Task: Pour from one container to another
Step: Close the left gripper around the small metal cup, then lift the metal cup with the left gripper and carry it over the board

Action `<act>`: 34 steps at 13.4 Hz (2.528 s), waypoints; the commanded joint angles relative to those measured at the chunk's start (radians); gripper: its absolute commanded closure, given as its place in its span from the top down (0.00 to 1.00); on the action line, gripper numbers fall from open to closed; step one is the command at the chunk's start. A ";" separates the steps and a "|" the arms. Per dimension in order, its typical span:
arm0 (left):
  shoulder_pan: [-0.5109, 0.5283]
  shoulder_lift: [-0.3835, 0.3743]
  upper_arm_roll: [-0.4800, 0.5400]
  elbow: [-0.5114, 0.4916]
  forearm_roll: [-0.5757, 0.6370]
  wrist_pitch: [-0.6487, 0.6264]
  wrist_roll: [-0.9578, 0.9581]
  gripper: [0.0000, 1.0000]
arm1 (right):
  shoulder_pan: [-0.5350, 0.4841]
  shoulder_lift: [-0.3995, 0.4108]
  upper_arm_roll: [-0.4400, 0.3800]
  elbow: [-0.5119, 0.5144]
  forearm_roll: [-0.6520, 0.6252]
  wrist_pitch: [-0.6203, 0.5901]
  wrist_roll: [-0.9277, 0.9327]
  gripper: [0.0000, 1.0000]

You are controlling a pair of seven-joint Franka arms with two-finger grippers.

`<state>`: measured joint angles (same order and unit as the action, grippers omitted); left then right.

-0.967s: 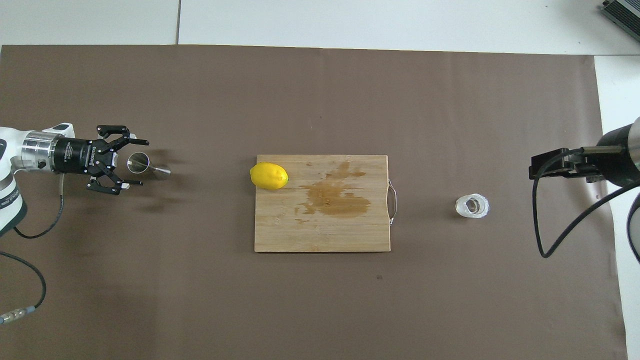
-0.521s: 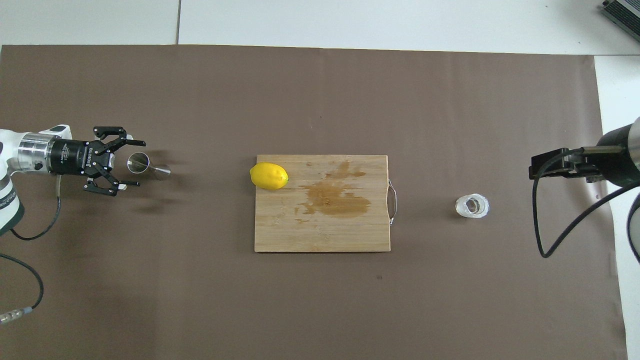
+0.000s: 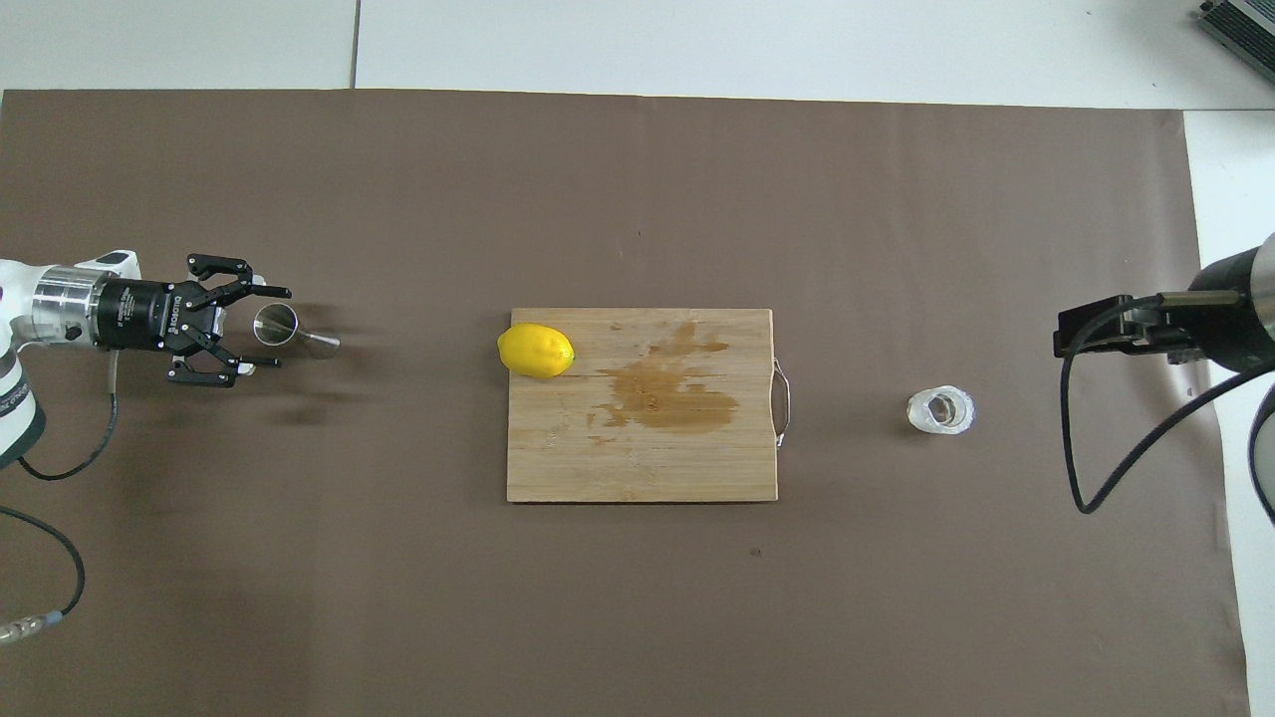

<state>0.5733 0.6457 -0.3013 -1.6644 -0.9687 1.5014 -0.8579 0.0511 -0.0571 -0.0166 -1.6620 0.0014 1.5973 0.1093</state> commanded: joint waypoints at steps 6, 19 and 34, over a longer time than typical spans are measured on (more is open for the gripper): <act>0.013 -0.008 -0.005 -0.017 -0.018 -0.010 -0.027 0.54 | -0.017 -0.003 0.014 -0.002 -0.004 -0.010 -0.017 1.00; 0.013 -0.009 -0.018 -0.015 -0.039 -0.004 -0.064 0.00 | -0.017 -0.004 0.015 -0.002 -0.004 -0.010 -0.017 1.00; -0.223 -0.196 -0.122 -0.092 -0.295 0.086 -0.213 0.00 | -0.017 -0.004 0.015 -0.004 -0.004 -0.011 -0.017 1.00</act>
<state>0.4050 0.5095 -0.4435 -1.6851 -1.1960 1.5324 -1.0623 0.0509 -0.0571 -0.0165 -1.6620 0.0014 1.5973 0.1093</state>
